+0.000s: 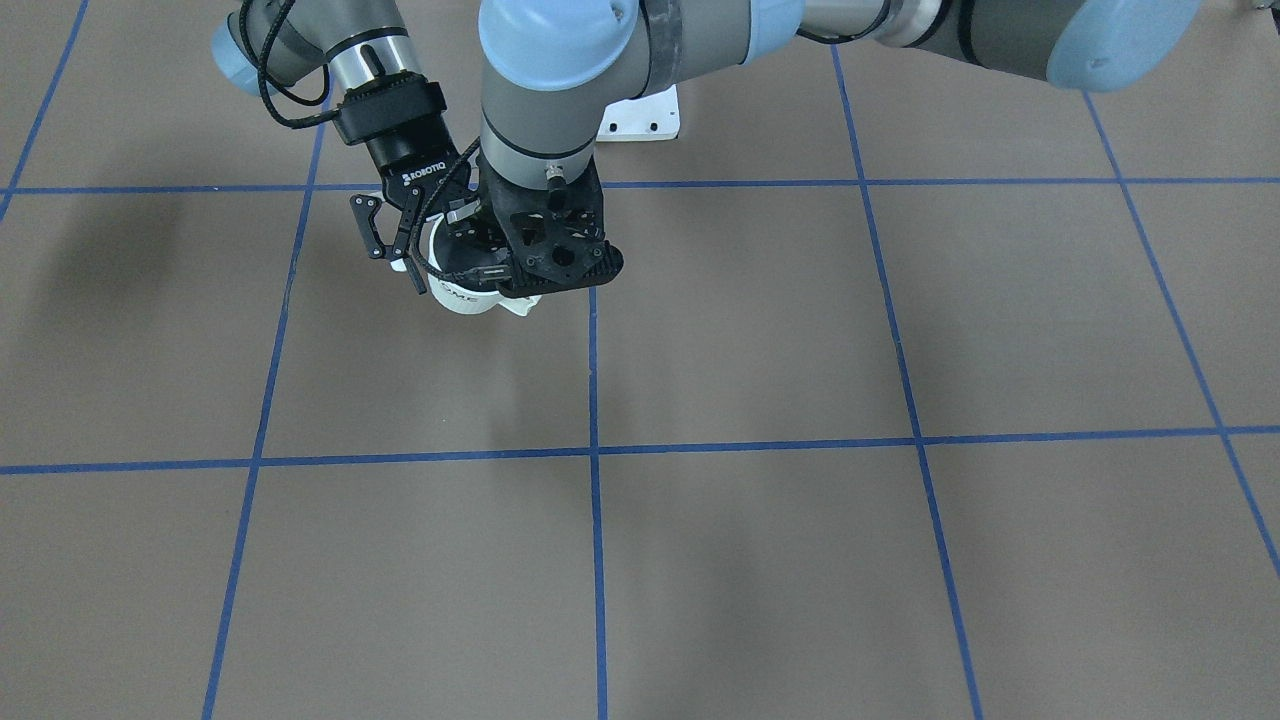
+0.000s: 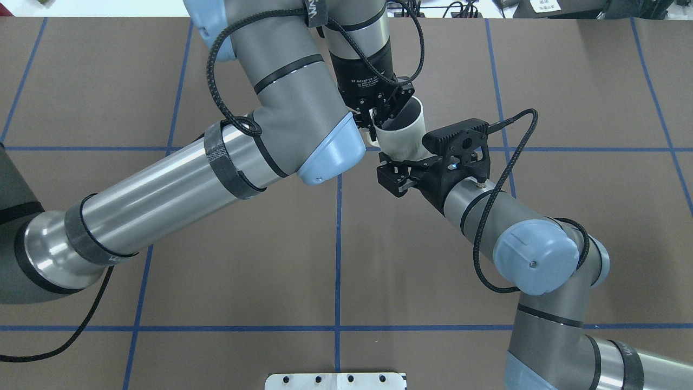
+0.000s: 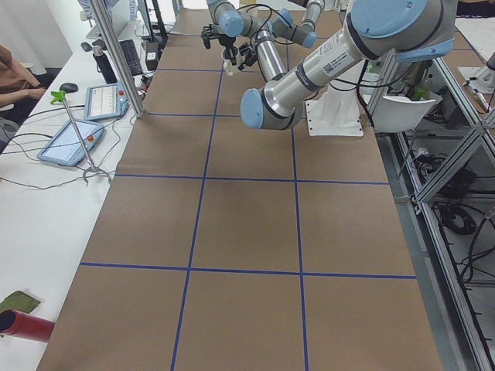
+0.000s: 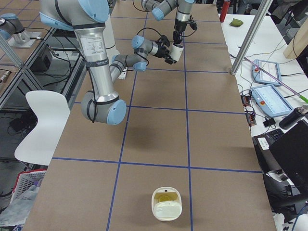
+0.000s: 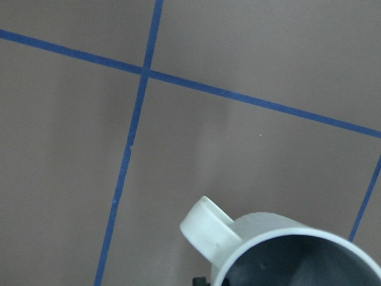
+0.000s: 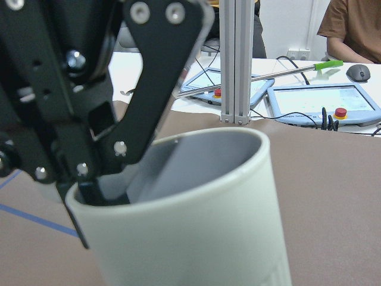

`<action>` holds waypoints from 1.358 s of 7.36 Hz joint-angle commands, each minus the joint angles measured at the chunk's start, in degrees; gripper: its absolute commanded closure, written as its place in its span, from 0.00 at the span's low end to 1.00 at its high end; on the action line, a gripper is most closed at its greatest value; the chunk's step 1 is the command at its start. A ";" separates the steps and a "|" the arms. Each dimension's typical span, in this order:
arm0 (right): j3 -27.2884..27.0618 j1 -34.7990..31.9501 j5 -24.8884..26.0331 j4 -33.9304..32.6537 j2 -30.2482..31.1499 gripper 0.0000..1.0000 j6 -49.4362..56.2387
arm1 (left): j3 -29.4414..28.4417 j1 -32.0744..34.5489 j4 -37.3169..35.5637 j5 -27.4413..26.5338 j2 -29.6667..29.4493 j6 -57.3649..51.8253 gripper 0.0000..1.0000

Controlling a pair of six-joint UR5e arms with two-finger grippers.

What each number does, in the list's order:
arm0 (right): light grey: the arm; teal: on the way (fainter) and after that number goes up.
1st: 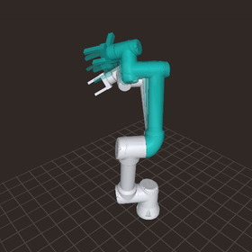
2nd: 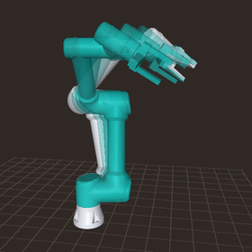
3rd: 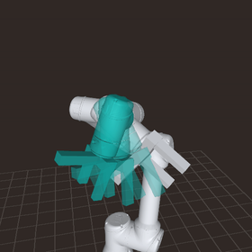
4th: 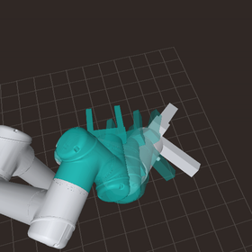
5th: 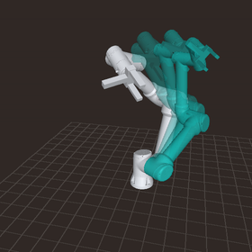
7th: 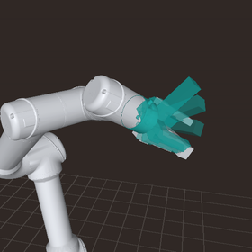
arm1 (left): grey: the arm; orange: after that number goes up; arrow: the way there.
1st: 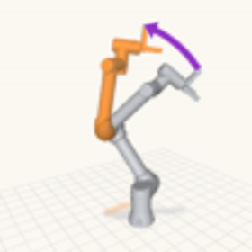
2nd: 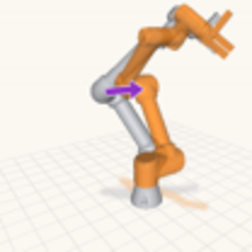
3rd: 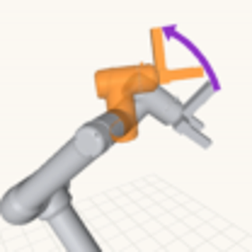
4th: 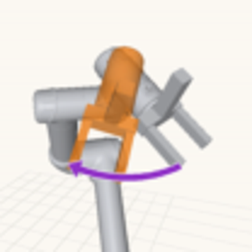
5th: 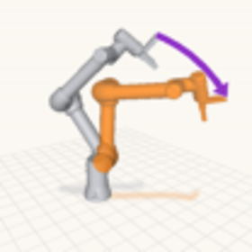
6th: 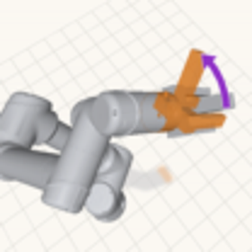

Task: Left arm hands cup to right arm to dump lemon

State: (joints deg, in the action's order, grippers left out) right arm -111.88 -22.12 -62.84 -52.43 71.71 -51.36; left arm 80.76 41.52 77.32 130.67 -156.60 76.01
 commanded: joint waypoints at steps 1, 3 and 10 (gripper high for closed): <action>0.00 -0.03 -0.01 0.05 0.01 0.00 -0.06 | 0.10 1.02 0.11 0.11 -0.11 -0.07 1.00; 0.00 -0.03 -0.01 0.05 0.01 0.00 0.03 | 0.01 2.42 0.28 0.20 -0.11 -0.16 1.00; 0.08 -4.40 -4.28 -3.18 -0.34 0.00 0.56 | -1.31 9.37 -0.07 5.56 0.42 -3.83 1.00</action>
State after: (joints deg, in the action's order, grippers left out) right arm -111.81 -24.10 -64.33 -53.80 71.50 -51.07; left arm 79.68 49.75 77.48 135.91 -156.44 73.66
